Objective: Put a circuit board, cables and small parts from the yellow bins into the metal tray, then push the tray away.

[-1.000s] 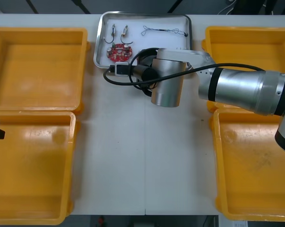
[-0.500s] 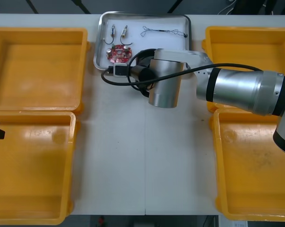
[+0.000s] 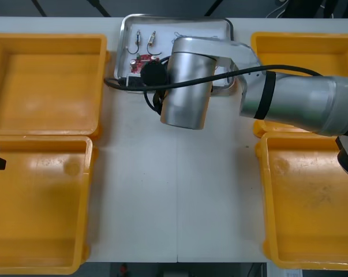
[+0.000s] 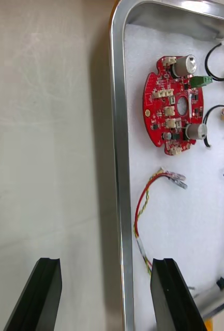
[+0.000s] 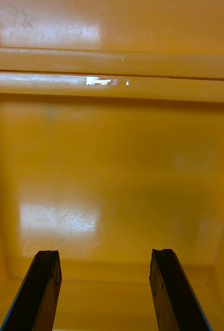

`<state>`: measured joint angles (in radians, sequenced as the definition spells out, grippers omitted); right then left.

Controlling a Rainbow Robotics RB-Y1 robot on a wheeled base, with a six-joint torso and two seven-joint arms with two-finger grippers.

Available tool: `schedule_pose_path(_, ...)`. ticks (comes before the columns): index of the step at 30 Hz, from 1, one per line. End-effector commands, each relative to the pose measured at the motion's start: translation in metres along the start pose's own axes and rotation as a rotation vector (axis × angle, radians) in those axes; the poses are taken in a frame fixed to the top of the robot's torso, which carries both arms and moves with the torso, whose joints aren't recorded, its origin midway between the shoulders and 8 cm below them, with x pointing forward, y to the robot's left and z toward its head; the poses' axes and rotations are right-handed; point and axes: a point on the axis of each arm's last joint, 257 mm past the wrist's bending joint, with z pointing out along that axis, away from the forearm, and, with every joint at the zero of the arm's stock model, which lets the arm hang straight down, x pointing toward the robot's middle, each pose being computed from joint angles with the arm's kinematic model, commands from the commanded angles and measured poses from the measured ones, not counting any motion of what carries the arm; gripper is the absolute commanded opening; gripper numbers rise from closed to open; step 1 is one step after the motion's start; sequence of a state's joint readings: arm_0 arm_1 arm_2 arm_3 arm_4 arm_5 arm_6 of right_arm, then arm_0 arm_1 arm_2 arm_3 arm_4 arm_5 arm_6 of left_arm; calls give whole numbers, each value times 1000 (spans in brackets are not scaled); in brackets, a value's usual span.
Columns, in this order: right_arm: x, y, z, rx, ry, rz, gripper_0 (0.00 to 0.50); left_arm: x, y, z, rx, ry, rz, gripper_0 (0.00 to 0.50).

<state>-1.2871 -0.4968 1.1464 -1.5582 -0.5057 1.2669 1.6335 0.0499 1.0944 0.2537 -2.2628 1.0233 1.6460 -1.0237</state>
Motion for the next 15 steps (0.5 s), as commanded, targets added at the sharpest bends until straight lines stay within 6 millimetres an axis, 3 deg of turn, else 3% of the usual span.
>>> schedule_pose_path(1,3,-42,-51,4,-9,49,500,-5,7,-11,-29,-24,40,500)
schedule_pose_path(15,70,-13,-107,-125,90,541,500,-5,7,-11,-29,-24,40,500)
